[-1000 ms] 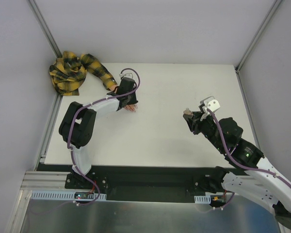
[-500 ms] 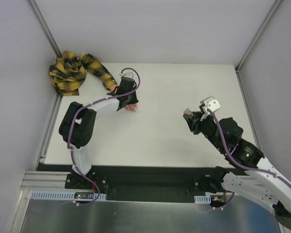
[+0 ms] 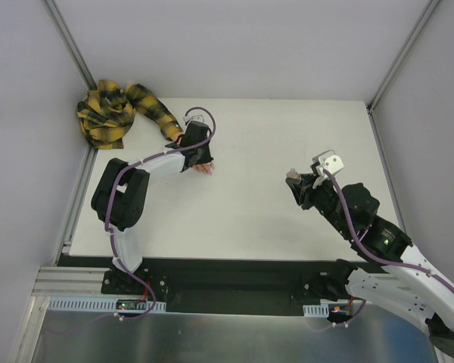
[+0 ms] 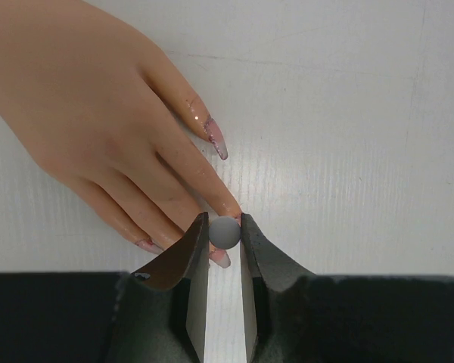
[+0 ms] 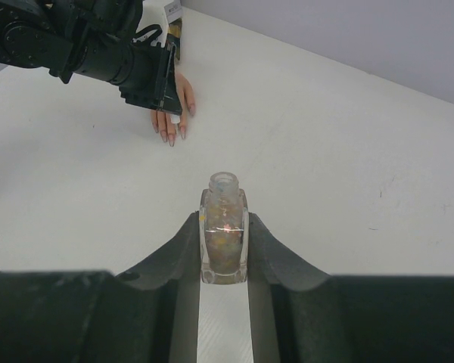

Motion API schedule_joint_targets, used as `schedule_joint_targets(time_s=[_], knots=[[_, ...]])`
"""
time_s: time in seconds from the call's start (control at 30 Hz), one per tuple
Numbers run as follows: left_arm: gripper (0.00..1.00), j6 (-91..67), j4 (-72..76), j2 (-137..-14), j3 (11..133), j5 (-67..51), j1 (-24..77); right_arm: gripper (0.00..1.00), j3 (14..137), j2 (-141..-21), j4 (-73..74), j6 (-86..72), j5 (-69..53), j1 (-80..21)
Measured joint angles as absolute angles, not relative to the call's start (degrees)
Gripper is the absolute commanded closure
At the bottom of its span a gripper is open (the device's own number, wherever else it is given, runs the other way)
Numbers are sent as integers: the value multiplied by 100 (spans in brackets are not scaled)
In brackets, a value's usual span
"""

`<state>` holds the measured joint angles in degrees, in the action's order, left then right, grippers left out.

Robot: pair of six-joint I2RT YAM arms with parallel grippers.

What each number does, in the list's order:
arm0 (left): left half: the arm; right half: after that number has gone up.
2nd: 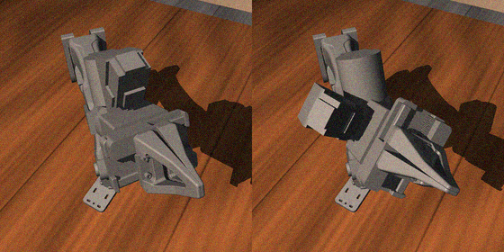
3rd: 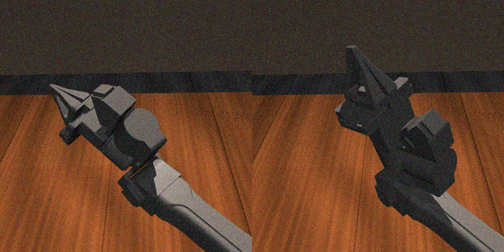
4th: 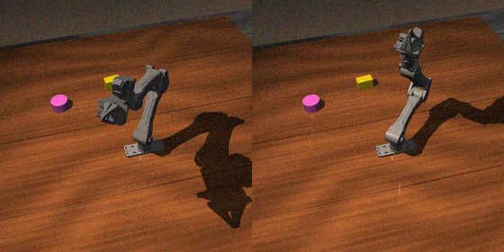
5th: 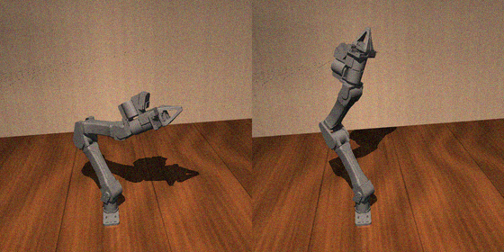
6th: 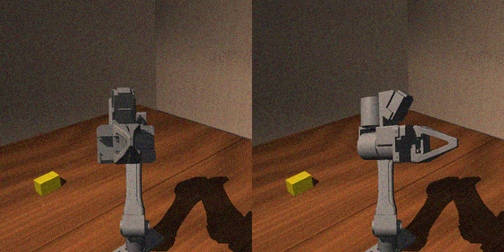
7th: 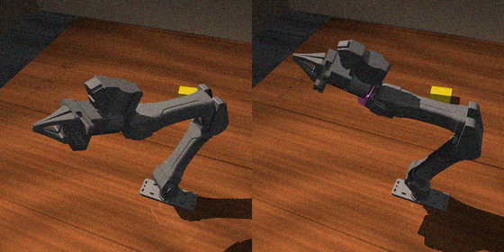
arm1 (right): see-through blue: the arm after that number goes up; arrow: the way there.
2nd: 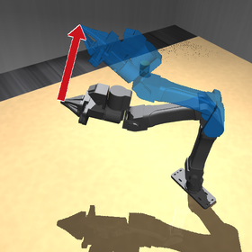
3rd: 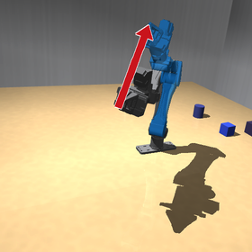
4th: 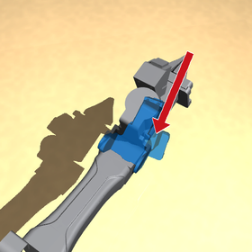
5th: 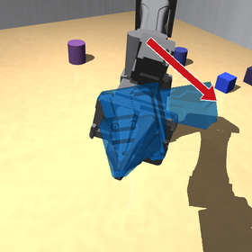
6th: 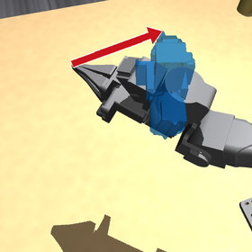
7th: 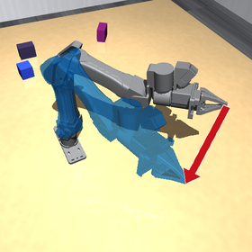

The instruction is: Paint the nails

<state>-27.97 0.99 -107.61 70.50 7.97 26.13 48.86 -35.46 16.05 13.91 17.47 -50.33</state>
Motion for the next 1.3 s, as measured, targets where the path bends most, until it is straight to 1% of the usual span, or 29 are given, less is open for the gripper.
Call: schedule_joint_targets(time_s=[0.27,0.87,1.3], knots=[[100,-2766,204,-10761,7050,611,2630,100,4884,-3548,1605,1376,1747,-5022],[100,-2689,276,-10890,7271,617,2630,100,4884,-3548,1603,1369,1717,-5004],[100,-2698,261,-10895,7085,716,2626,100,4884,-3548,1603,1367,1704,-4995]])
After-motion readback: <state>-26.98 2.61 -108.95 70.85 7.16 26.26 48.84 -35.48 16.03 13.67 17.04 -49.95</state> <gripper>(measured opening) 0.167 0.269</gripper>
